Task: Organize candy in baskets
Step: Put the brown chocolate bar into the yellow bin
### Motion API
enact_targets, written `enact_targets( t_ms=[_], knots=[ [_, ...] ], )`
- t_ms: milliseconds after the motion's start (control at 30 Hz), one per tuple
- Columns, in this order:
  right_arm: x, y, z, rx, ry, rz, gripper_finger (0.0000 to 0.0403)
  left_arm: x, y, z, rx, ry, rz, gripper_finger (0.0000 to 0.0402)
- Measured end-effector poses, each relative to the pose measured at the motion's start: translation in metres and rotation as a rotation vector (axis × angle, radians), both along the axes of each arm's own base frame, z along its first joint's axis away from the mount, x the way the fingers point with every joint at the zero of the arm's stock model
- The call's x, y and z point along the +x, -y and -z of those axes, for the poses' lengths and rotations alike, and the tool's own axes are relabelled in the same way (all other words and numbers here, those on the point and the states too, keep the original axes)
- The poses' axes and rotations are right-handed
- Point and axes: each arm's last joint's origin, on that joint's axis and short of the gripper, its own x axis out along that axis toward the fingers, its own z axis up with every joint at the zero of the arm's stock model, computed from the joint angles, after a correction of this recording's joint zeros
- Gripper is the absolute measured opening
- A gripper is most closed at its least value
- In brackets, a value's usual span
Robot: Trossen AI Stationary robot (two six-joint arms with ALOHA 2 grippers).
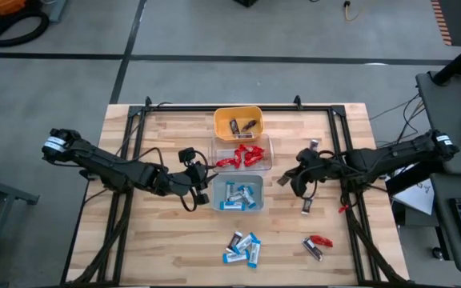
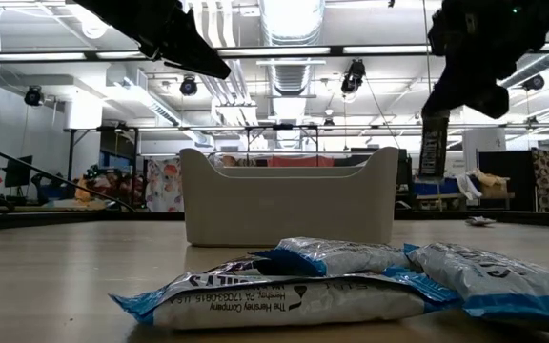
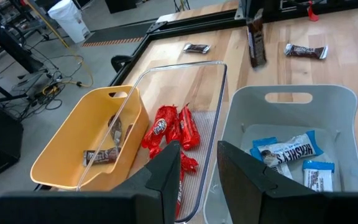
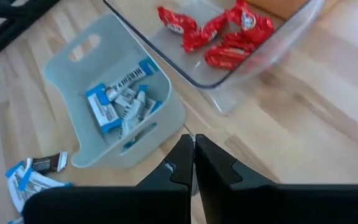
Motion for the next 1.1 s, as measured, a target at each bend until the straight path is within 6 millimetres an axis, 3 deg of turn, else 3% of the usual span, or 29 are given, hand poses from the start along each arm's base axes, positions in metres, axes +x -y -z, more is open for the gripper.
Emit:
enact_targets(
  t_ms=[600, 933, 1100],
  knots=[
    [0.003, 0.002, -0.015, -0.091, 0.038, 0.035, 0.0008, 0.0, 0.0, 0.0, 0.001, 0.0, 0.0, 0.0091],
    [0.008, 0.025, -0.026, -0.392, 0.099, 0.236, 0.0008, 0.002, 0.001, -0.004, 0.037, 0.023, 0.024, 0.0091],
    [0.006, 0.031, -0.02, -0.386, 0.0, 0.102, 0.0008, 0.002, 0.001, -0.003, 0.029, 0.018, 0.019, 0.0091]
  ],
)
